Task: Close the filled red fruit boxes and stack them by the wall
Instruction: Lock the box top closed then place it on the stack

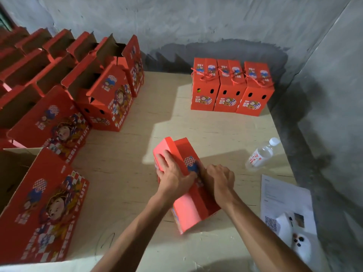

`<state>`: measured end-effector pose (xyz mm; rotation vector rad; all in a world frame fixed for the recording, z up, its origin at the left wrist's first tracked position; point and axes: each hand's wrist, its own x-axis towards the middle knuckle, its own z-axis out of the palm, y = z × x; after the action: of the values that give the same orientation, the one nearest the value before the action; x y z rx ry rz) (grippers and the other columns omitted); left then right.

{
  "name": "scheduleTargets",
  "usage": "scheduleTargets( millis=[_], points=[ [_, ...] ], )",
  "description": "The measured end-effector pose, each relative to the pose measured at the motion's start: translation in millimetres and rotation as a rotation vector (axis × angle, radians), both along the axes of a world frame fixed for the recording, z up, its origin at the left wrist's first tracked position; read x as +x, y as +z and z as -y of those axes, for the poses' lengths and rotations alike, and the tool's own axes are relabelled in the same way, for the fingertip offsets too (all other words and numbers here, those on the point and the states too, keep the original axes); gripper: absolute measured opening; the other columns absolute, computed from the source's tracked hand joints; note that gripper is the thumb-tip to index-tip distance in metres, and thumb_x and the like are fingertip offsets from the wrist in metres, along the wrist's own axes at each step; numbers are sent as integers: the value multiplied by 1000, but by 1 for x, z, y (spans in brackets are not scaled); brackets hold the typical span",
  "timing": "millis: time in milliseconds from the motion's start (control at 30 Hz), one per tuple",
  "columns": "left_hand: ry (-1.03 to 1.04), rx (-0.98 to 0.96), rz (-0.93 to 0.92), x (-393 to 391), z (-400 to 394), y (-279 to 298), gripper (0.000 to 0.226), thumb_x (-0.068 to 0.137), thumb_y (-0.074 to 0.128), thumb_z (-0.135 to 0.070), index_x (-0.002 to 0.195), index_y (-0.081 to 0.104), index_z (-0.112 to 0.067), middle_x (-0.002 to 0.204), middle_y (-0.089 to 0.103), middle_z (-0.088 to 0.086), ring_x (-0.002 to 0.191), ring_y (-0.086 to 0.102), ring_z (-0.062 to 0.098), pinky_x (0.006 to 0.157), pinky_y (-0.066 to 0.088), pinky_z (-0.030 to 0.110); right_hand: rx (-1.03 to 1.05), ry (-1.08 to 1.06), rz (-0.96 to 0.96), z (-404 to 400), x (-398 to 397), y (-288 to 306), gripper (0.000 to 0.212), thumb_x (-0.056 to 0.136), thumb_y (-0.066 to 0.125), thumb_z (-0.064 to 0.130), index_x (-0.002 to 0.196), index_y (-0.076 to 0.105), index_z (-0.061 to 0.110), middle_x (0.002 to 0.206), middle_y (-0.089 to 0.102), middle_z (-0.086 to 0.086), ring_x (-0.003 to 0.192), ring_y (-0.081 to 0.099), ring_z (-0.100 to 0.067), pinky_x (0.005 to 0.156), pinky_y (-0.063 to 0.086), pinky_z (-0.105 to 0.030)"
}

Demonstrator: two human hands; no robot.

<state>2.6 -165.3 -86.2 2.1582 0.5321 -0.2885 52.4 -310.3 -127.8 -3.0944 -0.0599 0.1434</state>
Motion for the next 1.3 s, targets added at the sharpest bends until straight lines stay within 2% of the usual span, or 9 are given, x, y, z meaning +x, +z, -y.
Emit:
scheduleTargets(
  millis=[133, 267, 400, 500, 667, 767, 900, 1067, 1300],
  points=[
    [-131, -6, 70, 25, -44, 24, 89, 86, 59, -6, 164, 16, -16, 165, 29, 13, 148, 35, 31, 120, 31, 33, 173, -63, -47, -36, -21, 2, 43, 110, 29, 45, 123, 53, 13, 110, 73, -12, 103, 69, -36, 73, 42, -37],
    [-321, 117, 144, 53, -80, 40, 69, 81, 46, 3, 141, 59, -29, 123, 70, 7, 107, 67, 26, 86, 53, 27, 21, 10, 37, -53, -26, 14, 29, 107, 43, 42, 110, 59, 18, 101, 73, -3, 93, 71, -25, 65, 40, -31],
    [-501, 239, 158, 74, -80, 51, 71, 80, 46, 3, 136, 65, -38, 127, 71, -5, 112, 65, 19, 87, 48, 22, -7, 319, 200, -46, -7, 27, 51, 92, 60, 60, 121, 56, 19, 115, 61, -6, 111, 56, -27, 90, 47, -39],
    [-692, 354, 223, 84, -52, 55, 45, 92, 56, -21, 128, 69, -44, 120, 74, -10, 106, 69, 19, 89, 55, 33, 23, 589, 123, -38, 4, 20, 60, 96, 42, 67, 130, 60, 22, 138, 55, 0, 130, 45, -25, 109, 36, -39],
    [-792, 623, 463, 87, -28, 43, 55, 87, 57, -11, 137, 64, -34, 130, 70, -3, 117, 64, 24, 99, 41, 34, 64, 546, 137, -33, 1, 5, 66, 95, 35, 70, 117, 67, 16, 114, 73, -3, 120, 57, -25, 117, 29, -42],
    [-659, 636, 774, 66, -40, 24, 58, 85, 60, -6, 141, 58, -18, 142, 60, 0, 130, 54, 24, 112, 37, 41, 118, 493, 271, -33, 1, 3, 58, 90, 56, 67, 101, 70, 13, 93, 74, -4, 99, 66, -26, 109, 40, -42],
    [-195, 565, 971, 30, -78, -11, 26, 85, 69, -7, 110, 59, -8, 110, 57, 5, 98, 52, 27, 89, 46, 41, 138, 497, 292, -29, -6, -1, 76, 94, 35, 80, 111, 74, 18, 108, 76, -3, 114, 64, -23, 115, 29, -38],
    [-318, 671, 911, 18, -109, -23, 14, 90, 74, -27, 86, 65, -17, 98, 69, -4, 95, 62, 21, 93, 45, 36, 63, 498, 168, -31, -8, 0, 106, 85, 11, 94, 128, 70, 17, 130, 65, -8, 126, 55, -28, 120, 26, -44],
    [-368, 334, 588, 21, -122, -40, 36, 104, 59, -26, 136, 65, -12, 141, 61, 6, 130, 53, 23, 114, 41, 46, 289, 475, 193, -49, -30, -8, 68, 101, 34, 66, 138, 62, 16, 120, 68, -1, 110, 59, -23, 100, 42, -38]
  ],
)
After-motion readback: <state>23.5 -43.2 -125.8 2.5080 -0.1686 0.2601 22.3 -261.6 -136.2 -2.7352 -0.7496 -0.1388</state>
